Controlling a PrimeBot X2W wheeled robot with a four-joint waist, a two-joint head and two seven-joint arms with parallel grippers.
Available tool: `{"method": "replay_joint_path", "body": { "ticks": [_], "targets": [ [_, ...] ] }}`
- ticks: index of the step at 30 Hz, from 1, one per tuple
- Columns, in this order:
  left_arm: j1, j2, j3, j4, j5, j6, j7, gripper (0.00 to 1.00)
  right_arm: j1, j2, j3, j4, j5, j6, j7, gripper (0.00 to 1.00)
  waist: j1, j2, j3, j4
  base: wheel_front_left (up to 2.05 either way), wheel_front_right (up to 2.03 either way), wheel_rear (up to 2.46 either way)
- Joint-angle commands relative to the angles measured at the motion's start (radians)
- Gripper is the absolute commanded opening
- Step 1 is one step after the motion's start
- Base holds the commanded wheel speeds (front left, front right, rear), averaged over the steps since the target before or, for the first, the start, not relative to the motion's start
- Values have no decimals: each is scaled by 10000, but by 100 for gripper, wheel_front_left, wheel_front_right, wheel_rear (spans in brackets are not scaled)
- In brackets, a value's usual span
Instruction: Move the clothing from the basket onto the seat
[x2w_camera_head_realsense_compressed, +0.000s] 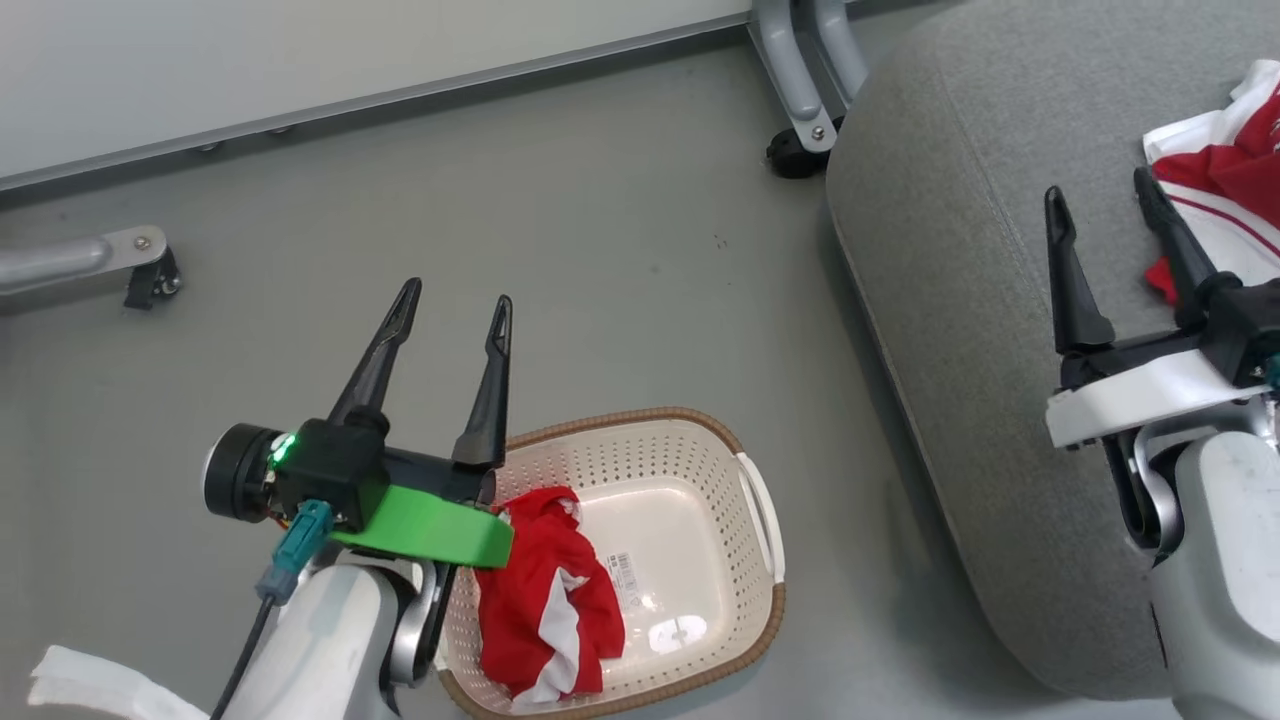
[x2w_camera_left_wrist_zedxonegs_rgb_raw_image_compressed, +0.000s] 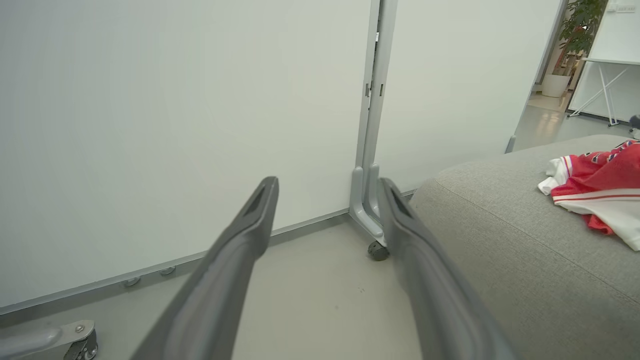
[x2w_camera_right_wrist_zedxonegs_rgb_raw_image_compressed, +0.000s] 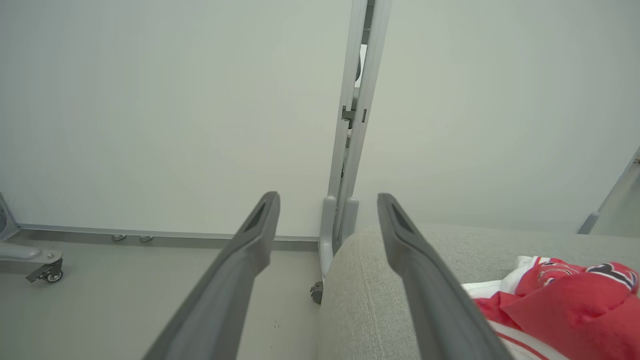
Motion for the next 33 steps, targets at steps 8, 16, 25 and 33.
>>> {"method": "replay_joint_path", "body": {
  "ticks": [8,16,25,33],
  "targets": [
    [746,-204,1172,68,158,-50,-3,100,1221,687,10,-766,-220,-16,-17,100,0,34,-642,1259,0,0,0],
    [1258,-529,1800,266,364,-233,-4,100,2349,1010,-45,-1386,-143,-16,-17,100,0,34,-1082,1852,0,0,0],
    [1657,-800,2267,465,633,-415,-4,100,3497,1334,-125,-2089,-118,-16,-18,100,0,34,-1427,2214,0,0,0],
    [1945,-944,2503,607,853,-551,-4,100,4239,1458,-150,-2419,-88,-16,-18,100,0,34,-1695,2366,0,0,0]
  ]
}}
